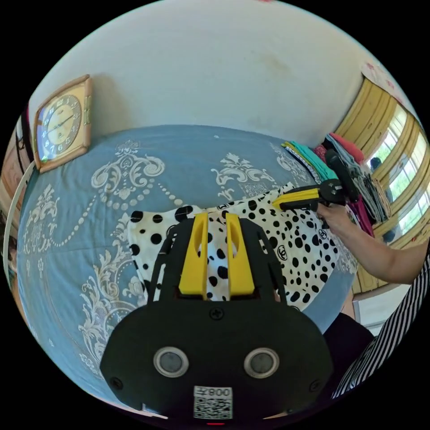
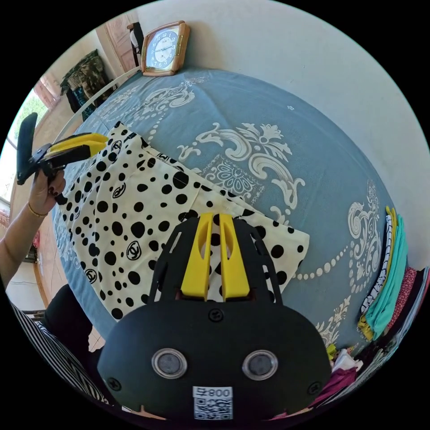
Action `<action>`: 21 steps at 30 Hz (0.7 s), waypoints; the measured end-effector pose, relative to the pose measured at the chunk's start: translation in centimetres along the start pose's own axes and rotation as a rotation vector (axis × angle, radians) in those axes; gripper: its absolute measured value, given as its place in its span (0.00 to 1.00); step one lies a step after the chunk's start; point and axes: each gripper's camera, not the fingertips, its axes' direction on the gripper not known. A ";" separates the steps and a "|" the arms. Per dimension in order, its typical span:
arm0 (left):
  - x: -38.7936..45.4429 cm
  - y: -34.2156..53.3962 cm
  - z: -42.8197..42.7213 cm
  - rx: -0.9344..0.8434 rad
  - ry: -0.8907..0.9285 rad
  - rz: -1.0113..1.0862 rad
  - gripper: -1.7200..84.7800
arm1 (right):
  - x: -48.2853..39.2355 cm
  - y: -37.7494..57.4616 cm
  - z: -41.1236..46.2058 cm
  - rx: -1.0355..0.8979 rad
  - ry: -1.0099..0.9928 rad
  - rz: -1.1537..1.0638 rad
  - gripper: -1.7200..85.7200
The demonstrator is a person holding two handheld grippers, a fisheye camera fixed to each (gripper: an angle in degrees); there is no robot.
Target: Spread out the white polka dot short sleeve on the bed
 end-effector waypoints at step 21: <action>4.7 -2.0 10.8 -0.217 -0.040 0.117 0.03 | 2.6 1.9 -0.1 0.086 -0.058 0.079 0.02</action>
